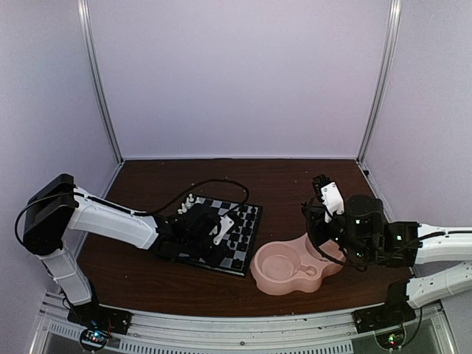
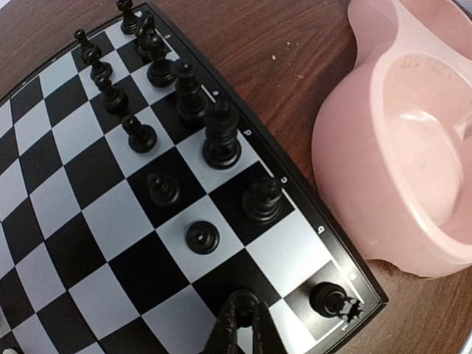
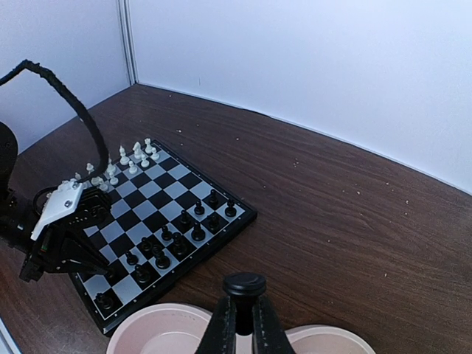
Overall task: Set up the chess pieces on the board
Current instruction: Place the pawn at g7, then pick up the pawn from the storage box, then place the pawn on the chessboard.
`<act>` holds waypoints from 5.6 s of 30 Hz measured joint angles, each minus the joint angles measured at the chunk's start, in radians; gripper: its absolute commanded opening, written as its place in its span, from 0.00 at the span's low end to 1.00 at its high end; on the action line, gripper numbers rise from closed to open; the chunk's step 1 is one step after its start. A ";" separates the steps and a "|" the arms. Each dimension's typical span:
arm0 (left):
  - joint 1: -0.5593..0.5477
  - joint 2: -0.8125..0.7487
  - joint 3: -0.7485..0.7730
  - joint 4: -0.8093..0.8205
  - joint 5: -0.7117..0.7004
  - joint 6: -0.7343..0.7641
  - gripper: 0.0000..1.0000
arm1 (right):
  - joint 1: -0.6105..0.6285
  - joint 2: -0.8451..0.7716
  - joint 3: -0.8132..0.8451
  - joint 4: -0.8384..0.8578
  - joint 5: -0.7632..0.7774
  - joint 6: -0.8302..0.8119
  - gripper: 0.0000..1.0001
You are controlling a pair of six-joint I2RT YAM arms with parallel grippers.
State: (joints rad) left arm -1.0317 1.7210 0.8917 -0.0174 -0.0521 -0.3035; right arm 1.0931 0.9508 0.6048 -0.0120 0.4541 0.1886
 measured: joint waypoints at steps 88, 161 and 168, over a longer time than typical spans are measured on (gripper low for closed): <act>0.177 -0.948 -0.453 -0.190 -0.185 -0.268 0.45 | 0.043 1.165 1.082 -0.543 -0.587 0.095 0.07; 0.187 -0.836 -0.473 -0.110 0.021 -0.280 0.50 | 0.039 1.188 1.030 -0.537 -0.568 0.046 0.05; 0.233 -0.760 -0.473 0.017 0.211 -0.358 0.71 | 0.034 1.065 0.871 -0.374 -0.595 0.037 0.03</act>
State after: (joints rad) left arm -0.7990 0.9615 0.4191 -0.0006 0.1585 -0.6613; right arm 1.1271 2.0159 1.4757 -0.3859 -0.1406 0.2260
